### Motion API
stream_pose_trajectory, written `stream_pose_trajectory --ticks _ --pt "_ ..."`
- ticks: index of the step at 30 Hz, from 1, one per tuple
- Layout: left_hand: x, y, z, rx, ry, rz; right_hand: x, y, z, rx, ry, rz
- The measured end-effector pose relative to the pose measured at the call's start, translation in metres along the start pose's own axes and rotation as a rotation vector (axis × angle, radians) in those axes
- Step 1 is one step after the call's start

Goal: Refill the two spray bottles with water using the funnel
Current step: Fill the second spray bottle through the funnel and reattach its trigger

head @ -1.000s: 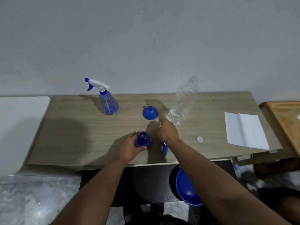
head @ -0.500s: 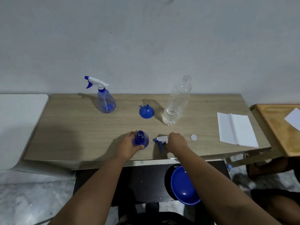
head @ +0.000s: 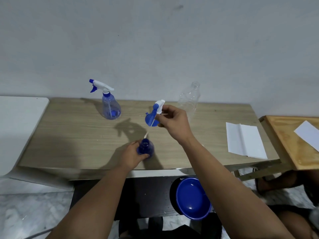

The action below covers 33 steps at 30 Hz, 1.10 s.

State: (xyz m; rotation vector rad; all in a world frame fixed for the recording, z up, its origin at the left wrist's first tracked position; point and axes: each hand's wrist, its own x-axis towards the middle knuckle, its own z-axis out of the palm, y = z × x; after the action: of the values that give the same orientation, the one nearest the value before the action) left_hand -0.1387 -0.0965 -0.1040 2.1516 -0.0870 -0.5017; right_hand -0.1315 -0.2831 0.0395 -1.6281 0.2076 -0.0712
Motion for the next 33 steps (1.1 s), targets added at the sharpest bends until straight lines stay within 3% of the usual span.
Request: stream_pose_trajectory --ticks 5,13,25,33 --pt "-0.007 0.013 -0.005 0.041 -0.006 0.008 -0.002 0.018 0.007 -0.122 -0.046 -0.045" --pt "-0.009 0.016 -0.007 -0.011 -0.007 -0.028 -0.012 0.082 0.025 -0.264 -0.187 0.056" --pt "-0.006 0.012 -0.004 0.081 -0.038 -0.112 -0.028 0.116 0.037 -0.210 -0.026 0.063" --pt "-0.003 0.010 -0.007 0.121 -0.031 -0.110 -0.037 0.124 0.034 -0.196 -0.045 0.007"
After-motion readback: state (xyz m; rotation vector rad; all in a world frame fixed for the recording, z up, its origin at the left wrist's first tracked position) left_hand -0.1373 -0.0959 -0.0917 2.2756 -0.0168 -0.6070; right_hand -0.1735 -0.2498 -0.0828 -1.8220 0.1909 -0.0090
